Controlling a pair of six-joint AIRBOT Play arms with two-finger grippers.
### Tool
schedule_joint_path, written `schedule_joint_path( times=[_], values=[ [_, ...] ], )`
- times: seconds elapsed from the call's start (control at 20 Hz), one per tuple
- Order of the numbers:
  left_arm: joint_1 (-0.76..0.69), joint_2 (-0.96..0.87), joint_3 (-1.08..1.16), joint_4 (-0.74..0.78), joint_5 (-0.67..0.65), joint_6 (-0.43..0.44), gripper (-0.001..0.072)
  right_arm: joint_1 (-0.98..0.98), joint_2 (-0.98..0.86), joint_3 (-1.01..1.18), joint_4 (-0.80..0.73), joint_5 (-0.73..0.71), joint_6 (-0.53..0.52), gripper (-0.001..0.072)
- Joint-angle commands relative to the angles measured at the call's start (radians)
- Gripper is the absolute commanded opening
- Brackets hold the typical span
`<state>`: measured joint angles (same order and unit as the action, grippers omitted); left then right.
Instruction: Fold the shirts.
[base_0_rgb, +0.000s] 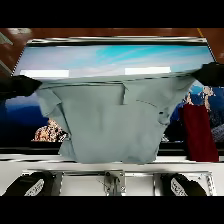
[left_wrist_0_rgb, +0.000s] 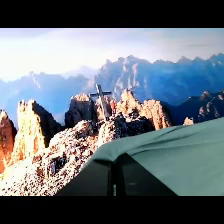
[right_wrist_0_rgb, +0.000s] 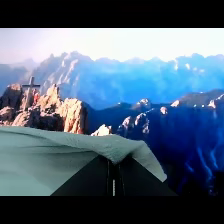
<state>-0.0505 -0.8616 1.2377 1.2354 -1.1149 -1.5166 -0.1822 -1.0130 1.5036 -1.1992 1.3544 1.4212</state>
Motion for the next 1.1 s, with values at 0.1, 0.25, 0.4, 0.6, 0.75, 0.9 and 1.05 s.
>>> schedule_joint_path(
  times=[0.1, 0.25, 0.4, 0.6, 0.75, 0.9, 1.05],
  values=[
    [0.033, -0.280, -0.123, -0.046, 0.315, -0.033, 0.0035, -0.001, -0.339, -0.089, 0.035, -0.386, 0.009, 0.0054],
    [0.035, -0.419, -0.122, -0.181, 0.444, -0.033, 0.0035, -0.001, -0.469, -0.089, 0.159, -0.509, 0.014, 0.0054],
    [0.031, -0.533, -0.123, -0.277, 0.460, -0.034, 0.0036, 0.017, -0.563, -0.089, 0.233, -0.485, 0.061, 0.0055],
    [0.042, -0.613, -0.122, -0.294, 0.330, -0.109, 0.0210, 0.081, -0.636, -0.089, 0.225, -0.384, 0.064, 0.0082],
    [0.144, -0.601, -0.060, -0.285, 0.092, -0.102, 0.0617, 0.066, -0.599, -0.063, 0.218, -0.343, 0.054, 0.0605],
    [0.319, -0.548, 0.018, -0.283, -0.222, 0.036, 0.0369, -0.028, -0.521, 0.016, 0.088, -0.134, -0.002, 0.0605],
    [0.478, -0.409, -0.044, -0.187, -0.367, 0.111, 0.0443, -0.151, -0.453, 0.007, -0.108, 0.138, -0.024, 0.0604]
  ],
)
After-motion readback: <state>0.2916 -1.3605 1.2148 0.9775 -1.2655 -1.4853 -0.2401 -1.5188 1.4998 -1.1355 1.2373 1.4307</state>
